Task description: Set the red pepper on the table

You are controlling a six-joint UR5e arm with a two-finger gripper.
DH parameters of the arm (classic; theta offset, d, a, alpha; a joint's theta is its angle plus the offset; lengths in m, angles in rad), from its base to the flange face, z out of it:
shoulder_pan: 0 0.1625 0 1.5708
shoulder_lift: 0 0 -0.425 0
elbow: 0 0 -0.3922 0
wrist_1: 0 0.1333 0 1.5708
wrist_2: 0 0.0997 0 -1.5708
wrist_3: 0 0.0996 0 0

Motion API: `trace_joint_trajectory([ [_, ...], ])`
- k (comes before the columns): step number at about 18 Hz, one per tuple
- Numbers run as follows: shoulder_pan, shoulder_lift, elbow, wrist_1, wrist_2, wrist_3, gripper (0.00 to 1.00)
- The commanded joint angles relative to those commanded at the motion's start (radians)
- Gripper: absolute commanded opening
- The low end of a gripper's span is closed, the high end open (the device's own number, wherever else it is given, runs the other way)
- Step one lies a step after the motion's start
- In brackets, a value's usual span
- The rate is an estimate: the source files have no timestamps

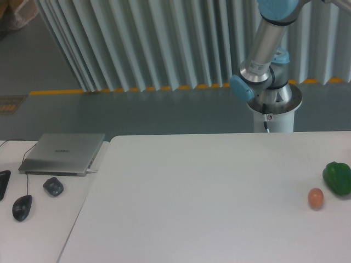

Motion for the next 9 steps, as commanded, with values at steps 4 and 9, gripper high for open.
trace_joint_trajectory([
  [4, 0.003, -0.018, -0.008, 0.034, 0.000, 0.002, 1.00],
  [9, 0.000, -0.028, -0.020, 0.052, 0.035, 0.003, 1.00],
])
